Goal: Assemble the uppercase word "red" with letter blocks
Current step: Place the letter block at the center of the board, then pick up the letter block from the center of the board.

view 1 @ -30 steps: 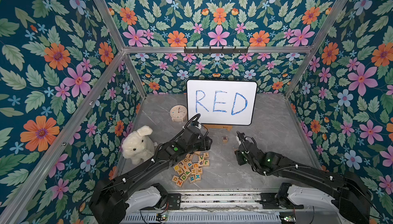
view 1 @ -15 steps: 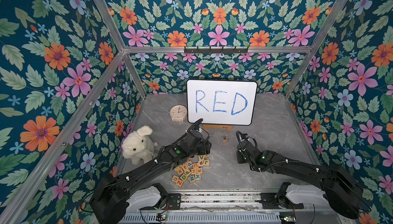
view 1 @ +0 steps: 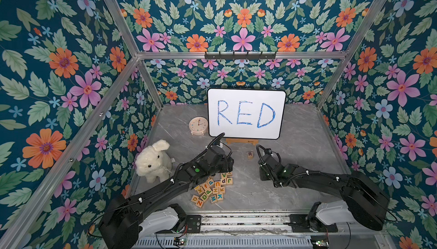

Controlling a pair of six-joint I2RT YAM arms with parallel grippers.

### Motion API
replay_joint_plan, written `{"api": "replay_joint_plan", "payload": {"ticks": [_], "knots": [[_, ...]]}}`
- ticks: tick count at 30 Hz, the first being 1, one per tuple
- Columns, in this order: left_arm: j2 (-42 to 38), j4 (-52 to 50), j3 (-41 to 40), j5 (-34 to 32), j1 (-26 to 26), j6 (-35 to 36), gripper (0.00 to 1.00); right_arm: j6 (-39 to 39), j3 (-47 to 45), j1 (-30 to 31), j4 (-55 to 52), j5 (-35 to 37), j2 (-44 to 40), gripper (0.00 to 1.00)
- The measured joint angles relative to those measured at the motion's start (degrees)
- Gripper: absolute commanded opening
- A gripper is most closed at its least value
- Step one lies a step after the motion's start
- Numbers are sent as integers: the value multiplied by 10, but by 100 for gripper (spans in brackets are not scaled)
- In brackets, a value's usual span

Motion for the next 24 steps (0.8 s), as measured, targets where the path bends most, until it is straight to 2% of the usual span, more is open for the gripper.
{"api": "replay_joint_plan", "payload": {"ticks": [10,24], "knots": [[0,-4,7,-9,0,0,73,-19,24,0,-15,-29,10,53],[0,-5,7,-11,-1,0,73,-60,-11,0,-74,-40,-71,55]]}}
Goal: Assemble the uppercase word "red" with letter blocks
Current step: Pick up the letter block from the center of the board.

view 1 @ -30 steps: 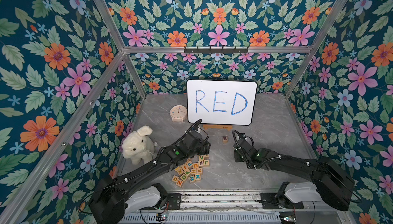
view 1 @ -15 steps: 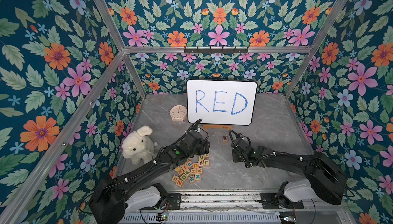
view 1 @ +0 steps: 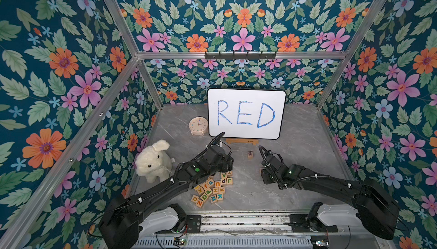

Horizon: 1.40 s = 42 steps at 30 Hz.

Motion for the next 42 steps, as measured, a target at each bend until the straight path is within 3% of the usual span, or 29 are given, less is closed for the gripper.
{"api": "replay_joint_plan", "payload": {"ticks": [17,42], "knots": [[4,-16,4,2,0,0,73,-28,18,0,47,17,76,52],[6,-25,18,-10,0,2,73,-57,54,-47,80,15,145,50]]}}
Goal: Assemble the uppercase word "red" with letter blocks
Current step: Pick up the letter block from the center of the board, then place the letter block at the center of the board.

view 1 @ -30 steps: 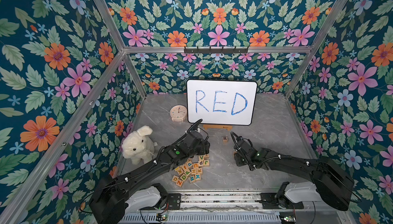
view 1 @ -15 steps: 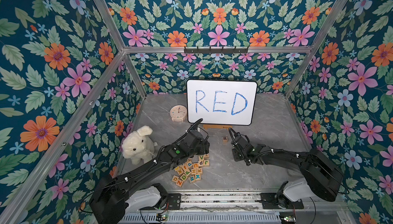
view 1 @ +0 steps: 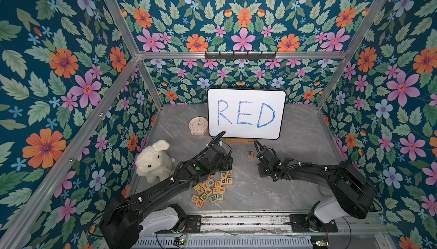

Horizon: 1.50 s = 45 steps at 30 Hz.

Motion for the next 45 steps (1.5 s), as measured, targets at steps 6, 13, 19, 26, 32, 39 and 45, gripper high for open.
{"api": "replay_joint_plan", "payload": {"ticks": [6,13,19,26,32,39,45], "knots": [[2,0,0,0,0,0,73,0,0,-4,0,0,5,42],[1,0,0,0,0,0,73,1,9,-5,-6,-3,5,35],[1,-1,2,0,0,0,73,7,19,-6,-21,-4,6,29],[3,-10,10,-2,0,0,73,15,50,-6,-41,-2,2,25],[7,-14,13,-4,0,0,73,17,96,-12,-42,10,31,25],[9,-17,20,-9,0,0,73,13,143,-31,-32,15,81,26],[10,-19,22,-13,0,1,73,12,164,-51,-17,8,122,26]]}}
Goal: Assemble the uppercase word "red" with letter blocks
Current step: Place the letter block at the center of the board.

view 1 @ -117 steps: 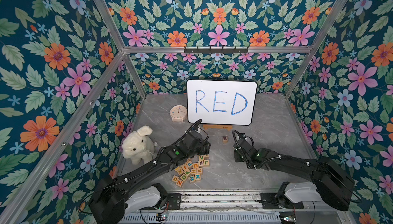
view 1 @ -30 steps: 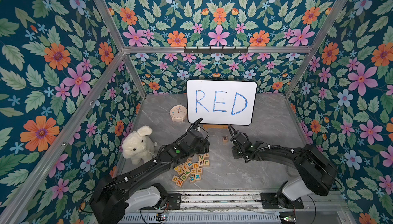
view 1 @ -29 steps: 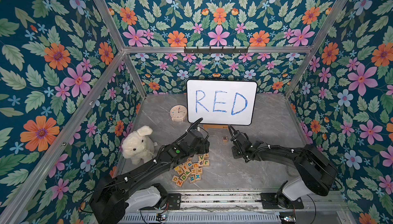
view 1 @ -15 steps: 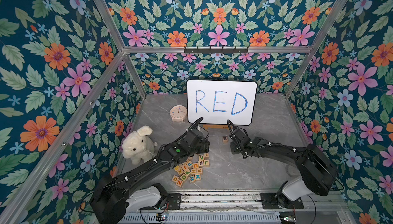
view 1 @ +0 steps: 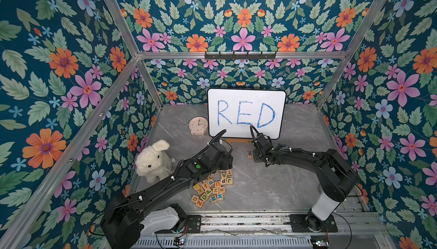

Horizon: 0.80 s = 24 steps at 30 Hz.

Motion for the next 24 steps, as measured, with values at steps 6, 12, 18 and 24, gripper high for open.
{"api": "replay_joint_plan", "payload": {"ticks": [6,12,18,24], "knots": [[0,-4,3,-4,0,2,73,-4,26,-6,2,-10,35,28],[0,-6,3,-4,0,6,73,-8,33,-7,2,-12,45,30],[4,-7,3,-4,0,10,73,-8,40,-8,0,-15,49,37],[10,-8,3,-4,0,10,73,-8,47,-8,-5,-16,53,41]]}}
